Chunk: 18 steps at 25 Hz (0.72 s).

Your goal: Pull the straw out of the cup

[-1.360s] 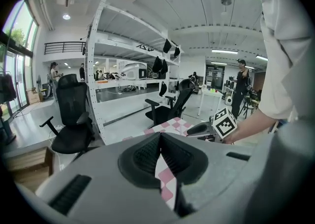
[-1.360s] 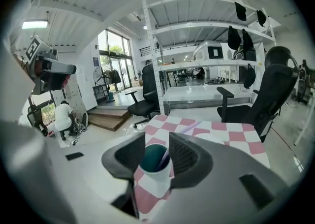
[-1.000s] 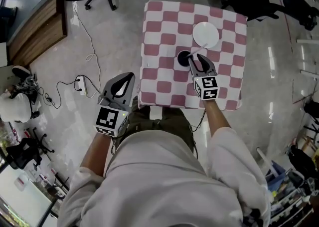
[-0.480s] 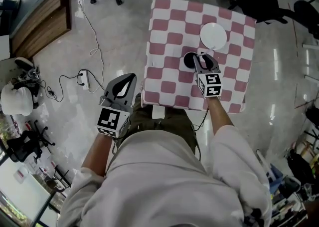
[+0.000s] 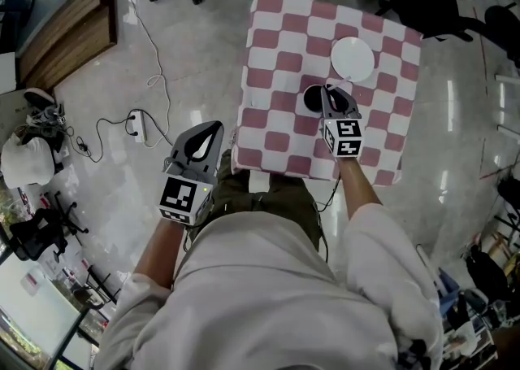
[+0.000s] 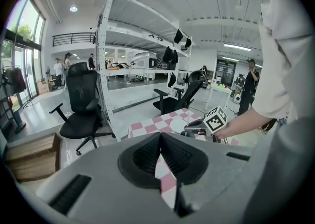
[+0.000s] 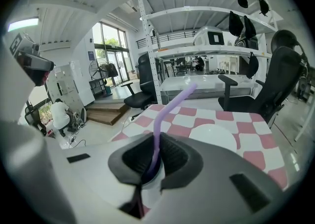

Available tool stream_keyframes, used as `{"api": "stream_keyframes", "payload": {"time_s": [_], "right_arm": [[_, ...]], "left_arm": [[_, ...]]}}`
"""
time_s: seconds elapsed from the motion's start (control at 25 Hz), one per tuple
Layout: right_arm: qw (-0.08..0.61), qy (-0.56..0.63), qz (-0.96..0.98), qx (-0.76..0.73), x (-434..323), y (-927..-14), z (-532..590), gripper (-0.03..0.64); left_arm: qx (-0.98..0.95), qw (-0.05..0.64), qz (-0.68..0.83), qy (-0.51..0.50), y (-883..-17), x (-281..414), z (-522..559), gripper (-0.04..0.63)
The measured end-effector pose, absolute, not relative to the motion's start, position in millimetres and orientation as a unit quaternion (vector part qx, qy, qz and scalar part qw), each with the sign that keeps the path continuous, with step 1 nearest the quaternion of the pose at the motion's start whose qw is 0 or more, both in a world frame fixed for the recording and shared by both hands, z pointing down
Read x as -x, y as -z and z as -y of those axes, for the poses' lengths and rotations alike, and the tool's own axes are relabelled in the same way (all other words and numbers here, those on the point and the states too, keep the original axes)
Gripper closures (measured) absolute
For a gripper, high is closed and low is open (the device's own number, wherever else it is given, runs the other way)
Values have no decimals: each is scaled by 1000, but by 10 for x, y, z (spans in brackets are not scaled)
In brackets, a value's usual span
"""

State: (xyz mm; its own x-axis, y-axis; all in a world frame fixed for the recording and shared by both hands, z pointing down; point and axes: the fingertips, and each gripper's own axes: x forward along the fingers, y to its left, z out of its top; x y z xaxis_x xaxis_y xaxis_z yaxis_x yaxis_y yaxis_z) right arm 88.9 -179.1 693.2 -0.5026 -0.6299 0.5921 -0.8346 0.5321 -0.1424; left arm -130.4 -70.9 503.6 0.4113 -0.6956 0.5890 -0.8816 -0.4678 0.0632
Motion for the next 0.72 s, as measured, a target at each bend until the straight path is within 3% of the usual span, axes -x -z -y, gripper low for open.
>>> {"api": "stream_keyframes", "payload": {"time_s": [0.72], "right_arm": [[210, -199, 849, -442, -868, -6492, 1723, 580]], "left_arm": [[-834, 174, 471, -229, -4966, 1220, 708, 591]]}}
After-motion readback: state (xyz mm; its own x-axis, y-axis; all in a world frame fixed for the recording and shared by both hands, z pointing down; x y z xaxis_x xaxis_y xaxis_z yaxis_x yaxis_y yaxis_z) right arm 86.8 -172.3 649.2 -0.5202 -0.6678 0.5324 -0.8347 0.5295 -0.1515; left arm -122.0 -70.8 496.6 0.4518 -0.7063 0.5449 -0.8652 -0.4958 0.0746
